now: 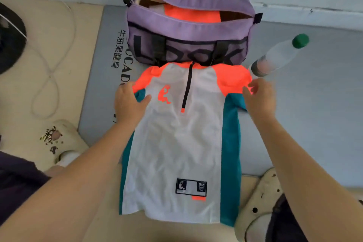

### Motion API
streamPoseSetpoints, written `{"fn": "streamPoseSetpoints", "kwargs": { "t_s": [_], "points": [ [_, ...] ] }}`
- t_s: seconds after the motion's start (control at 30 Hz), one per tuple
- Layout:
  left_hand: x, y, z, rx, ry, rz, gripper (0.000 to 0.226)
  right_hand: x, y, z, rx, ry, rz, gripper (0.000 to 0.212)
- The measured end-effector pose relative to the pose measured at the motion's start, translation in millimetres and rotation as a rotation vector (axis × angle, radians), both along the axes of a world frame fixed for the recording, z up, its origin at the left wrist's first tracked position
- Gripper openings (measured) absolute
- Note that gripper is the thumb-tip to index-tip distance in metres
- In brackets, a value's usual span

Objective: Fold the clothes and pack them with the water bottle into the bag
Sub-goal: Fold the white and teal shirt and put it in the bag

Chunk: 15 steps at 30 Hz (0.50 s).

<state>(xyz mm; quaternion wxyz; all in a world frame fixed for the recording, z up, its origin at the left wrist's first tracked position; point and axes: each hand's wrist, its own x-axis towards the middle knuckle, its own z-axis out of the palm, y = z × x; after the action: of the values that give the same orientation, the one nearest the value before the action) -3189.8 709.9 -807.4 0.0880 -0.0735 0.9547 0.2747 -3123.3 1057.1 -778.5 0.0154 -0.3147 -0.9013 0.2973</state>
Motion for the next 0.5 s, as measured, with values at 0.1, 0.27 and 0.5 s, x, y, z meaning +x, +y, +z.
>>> {"fn": "streamPoseSetpoints", "kwargs": {
  "t_s": [0.1,0.27,0.5],
  "points": [
    [40,-16,-24,0.060,-0.178,0.252,0.032,44,-5,-36,-0.129,-0.303,-0.122,0.019],
    [75,-26,-47,0.239,-0.430,0.541,0.041,86,-18,-69,-0.299,-0.464,-0.182,0.037],
    [68,-30,-44,0.585,-0.676,0.701,0.052,95,-19,-82,-0.341,-0.375,-0.265,0.028]
  ]
}}
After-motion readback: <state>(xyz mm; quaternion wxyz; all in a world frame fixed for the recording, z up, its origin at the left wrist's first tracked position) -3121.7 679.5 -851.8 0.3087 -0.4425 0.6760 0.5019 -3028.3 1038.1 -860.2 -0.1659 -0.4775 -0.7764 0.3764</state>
